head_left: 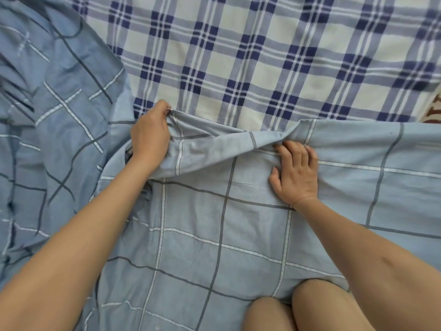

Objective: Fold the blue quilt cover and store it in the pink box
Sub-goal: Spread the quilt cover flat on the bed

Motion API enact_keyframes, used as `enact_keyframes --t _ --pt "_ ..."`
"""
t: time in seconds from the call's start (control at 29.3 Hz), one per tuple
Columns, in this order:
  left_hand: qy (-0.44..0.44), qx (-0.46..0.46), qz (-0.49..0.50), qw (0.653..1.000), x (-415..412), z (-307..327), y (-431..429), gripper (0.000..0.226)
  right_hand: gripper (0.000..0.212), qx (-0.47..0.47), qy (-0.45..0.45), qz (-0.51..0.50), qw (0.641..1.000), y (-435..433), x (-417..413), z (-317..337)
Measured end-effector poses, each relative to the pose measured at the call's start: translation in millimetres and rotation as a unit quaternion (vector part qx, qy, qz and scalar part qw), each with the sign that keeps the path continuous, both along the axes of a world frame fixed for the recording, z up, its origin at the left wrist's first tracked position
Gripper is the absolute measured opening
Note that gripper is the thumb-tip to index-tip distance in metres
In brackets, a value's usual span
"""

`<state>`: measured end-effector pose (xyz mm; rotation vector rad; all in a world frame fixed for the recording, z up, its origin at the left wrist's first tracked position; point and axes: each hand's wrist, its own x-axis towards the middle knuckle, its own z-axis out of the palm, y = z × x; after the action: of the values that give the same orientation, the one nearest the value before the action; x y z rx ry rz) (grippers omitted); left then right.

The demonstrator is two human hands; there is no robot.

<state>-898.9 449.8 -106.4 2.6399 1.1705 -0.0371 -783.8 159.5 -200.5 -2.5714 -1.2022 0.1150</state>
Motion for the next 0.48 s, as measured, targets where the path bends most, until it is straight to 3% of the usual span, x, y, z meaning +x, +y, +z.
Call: enact_keyframes --t 0.48 --pt "0.041 -0.033 0.084 0.995 34.2 -24.2 16.3 0.026 0.033 0.061 -0.075 0.068 0.993 -2.8 -2.1 -10.4"
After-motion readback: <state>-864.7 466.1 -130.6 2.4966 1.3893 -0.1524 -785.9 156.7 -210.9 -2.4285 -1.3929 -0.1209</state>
